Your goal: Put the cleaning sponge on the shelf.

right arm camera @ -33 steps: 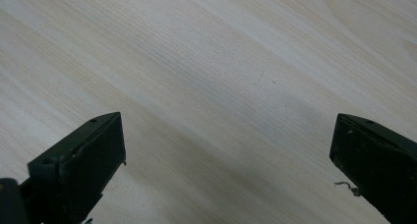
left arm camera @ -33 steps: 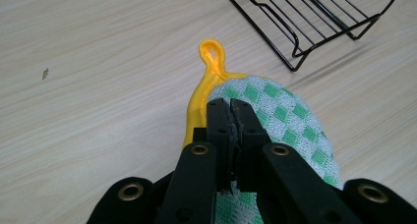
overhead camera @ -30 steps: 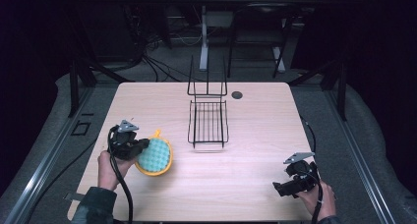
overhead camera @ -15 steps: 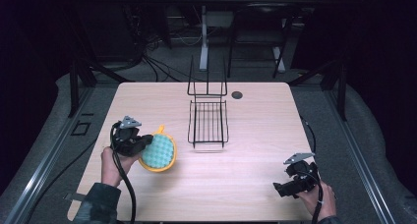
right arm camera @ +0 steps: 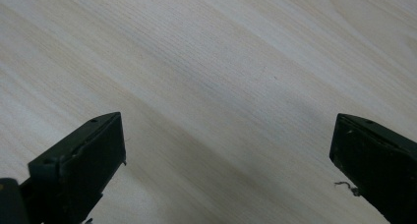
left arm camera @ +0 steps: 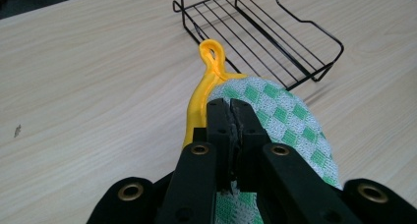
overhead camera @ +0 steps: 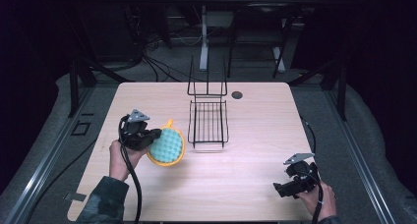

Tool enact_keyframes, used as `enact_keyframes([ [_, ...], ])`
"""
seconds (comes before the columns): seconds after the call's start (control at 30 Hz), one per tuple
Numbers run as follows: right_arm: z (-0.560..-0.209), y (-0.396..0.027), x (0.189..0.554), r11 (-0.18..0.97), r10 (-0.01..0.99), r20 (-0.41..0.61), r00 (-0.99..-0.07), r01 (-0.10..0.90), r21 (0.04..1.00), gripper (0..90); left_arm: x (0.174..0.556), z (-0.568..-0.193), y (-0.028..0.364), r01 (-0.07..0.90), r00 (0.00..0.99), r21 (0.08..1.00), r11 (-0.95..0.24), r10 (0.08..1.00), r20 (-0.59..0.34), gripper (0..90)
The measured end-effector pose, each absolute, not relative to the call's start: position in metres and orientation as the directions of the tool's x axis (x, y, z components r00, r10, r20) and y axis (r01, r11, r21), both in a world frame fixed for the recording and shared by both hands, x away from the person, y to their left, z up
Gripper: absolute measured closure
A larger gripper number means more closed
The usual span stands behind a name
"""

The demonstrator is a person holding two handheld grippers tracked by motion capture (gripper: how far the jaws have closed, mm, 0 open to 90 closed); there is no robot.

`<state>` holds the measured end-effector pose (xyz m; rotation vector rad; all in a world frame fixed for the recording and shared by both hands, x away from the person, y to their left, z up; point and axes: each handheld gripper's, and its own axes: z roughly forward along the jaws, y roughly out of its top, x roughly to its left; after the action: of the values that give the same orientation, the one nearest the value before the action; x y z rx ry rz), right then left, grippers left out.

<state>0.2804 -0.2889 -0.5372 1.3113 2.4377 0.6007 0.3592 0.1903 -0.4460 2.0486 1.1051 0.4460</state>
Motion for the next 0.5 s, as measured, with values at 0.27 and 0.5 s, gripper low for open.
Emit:
enact_keyframes([
  [0.27,-0.537,-0.289,0.28,0.493,0.843,-0.071,-0.533,0.713,0.498,0.3,0.364,-0.441,0.183,0.549,0.576,0.764,-0.339,0.816,-0.052,88.0],
  [0.5,-0.537,-0.289,0.28,0.492,0.843,-0.071,-0.533,0.711,0.503,0.4,0.371,-0.438,0.172,0.537,0.592,0.772,-0.339,0.804,-0.058,88.0],
])
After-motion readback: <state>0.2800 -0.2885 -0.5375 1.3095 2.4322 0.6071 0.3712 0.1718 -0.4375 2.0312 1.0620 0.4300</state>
